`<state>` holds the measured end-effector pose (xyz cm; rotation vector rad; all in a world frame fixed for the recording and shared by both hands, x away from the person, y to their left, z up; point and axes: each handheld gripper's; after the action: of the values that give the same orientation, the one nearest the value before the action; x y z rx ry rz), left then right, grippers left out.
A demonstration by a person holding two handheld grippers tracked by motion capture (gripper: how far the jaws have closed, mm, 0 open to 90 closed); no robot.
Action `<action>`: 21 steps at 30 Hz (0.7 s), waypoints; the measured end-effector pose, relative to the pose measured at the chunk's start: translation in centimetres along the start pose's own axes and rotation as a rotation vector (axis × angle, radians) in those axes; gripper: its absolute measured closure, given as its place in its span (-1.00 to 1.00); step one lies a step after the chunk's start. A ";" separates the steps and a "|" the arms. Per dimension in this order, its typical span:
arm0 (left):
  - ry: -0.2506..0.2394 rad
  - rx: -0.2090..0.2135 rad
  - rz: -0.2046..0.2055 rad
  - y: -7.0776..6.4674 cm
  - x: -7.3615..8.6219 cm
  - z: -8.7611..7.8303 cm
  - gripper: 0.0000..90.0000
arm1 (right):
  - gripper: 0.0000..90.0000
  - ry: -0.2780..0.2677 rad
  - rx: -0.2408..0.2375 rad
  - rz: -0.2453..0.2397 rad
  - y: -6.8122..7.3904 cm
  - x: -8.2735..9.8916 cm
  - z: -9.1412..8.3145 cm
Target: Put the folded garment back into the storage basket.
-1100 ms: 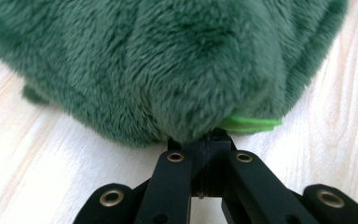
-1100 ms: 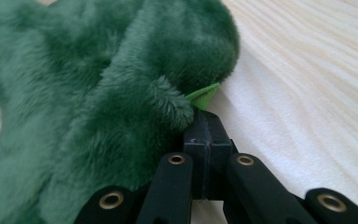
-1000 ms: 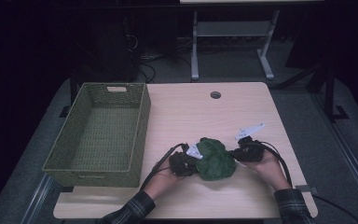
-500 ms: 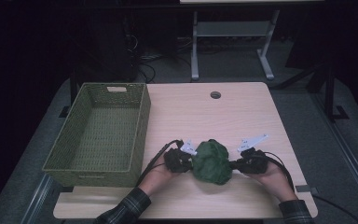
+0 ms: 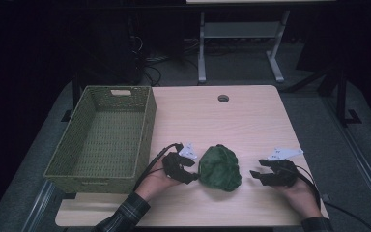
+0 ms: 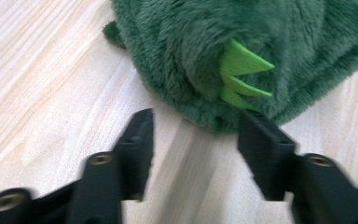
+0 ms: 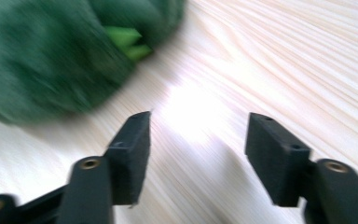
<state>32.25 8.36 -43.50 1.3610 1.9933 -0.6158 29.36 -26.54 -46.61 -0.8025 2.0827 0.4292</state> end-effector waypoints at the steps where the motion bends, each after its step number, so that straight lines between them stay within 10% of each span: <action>1: 0.004 0.007 0.007 0.0 -0.1 -0.1 -0.14 | -0.22 0.011 0.024 -0.004 -0.1 0.3 -0.1; 7: -0.004 0.019 0.021 -0.2 -0.7 -0.1 -0.42 | -0.52 0.006 0.089 0.017 -0.7 1.4 -0.4; 21: -0.029 0.106 0.111 0.0 -3.2 0.2 -0.70 | -0.77 -0.019 0.057 0.067 -1.3 1.9 0.2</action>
<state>33.12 6.18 -41.29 1.5058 1.8712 -0.6936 29.52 -28.18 -48.26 -0.6947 2.0988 0.4106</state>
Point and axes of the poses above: each handheld gripper's, and its own axes: z roughly forward along the jaws, x roughly out of its underside, y roughly to its left, and after that the axes turned 9 degrees about -y, right-handed
